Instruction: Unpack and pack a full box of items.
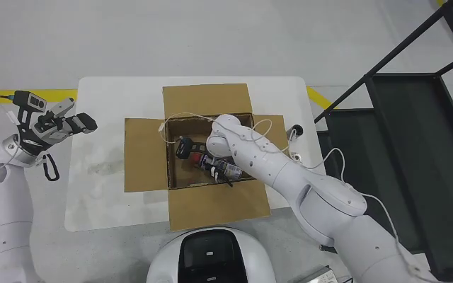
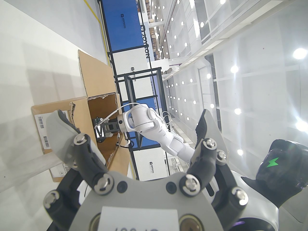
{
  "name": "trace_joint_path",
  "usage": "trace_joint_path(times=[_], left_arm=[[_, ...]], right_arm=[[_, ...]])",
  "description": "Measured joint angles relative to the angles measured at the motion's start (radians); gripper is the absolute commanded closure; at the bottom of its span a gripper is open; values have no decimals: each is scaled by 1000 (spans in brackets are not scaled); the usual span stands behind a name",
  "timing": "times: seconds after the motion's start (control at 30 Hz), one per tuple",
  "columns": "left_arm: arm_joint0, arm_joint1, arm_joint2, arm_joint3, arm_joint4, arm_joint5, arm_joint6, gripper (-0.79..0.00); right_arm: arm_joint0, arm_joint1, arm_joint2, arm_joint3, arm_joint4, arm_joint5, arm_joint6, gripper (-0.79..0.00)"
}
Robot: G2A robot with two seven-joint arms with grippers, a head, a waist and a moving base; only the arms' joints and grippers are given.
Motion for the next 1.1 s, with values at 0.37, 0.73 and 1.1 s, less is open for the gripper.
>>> trace_joint_path(times=[0.37, 0.73, 1.1], left_arm=[[0, 0, 0, 0, 0, 0, 0, -785], [0, 0, 0, 0, 0, 0, 0, -785], [0, 0, 0, 0, 0, 0, 0, -785]], right_arm=[[20, 34, 78, -1, -11, 15, -41, 0], [-49, 132, 247, -196, 9, -25, -38, 0], [-329, 270, 553, -610, 53, -166, -108, 0]])
